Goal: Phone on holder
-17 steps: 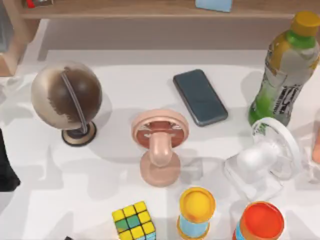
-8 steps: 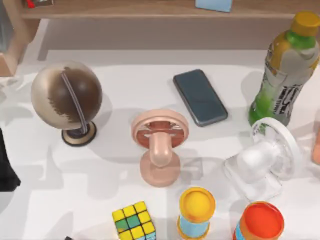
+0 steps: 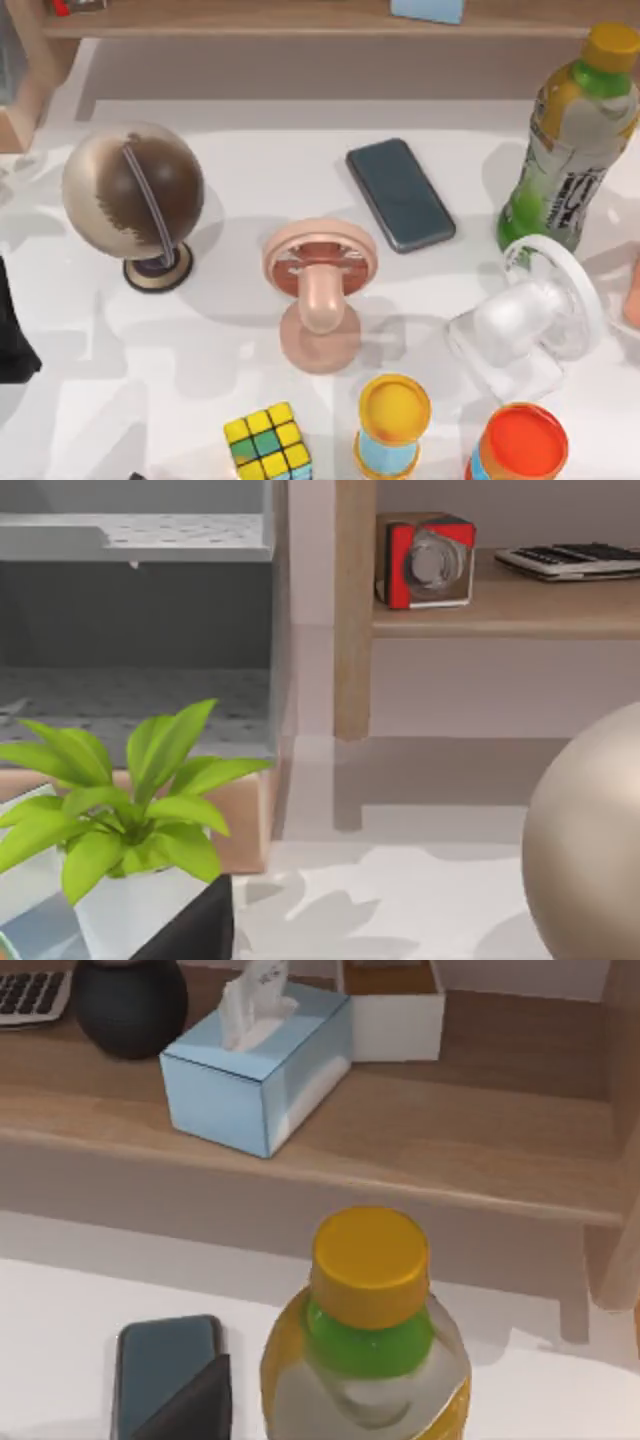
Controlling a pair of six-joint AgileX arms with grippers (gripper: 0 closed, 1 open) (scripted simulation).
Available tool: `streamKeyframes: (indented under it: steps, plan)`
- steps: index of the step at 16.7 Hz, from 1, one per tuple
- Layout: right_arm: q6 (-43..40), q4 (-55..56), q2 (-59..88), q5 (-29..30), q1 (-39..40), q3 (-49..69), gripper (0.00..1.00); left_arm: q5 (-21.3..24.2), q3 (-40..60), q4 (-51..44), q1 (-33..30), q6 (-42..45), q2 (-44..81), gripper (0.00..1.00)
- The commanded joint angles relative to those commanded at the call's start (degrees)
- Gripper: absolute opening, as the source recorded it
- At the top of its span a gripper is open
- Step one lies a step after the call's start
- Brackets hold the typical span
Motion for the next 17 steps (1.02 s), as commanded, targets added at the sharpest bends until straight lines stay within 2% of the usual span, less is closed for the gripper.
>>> streamKeyframes:
  steps: [10, 17]
  plan:
    - [2.2, -30.4, 59.7, 0.2, 10.4, 59.1, 1.0, 0.0, 0.0, 0.0, 0.0, 0.0, 0.0, 1.0]
    - [4.9, -48.3, 92.4, 2.4, 14.6, 86.4, 1.0, 0.0, 0.0, 0.0, 0.0, 0.0, 0.0, 1.0]
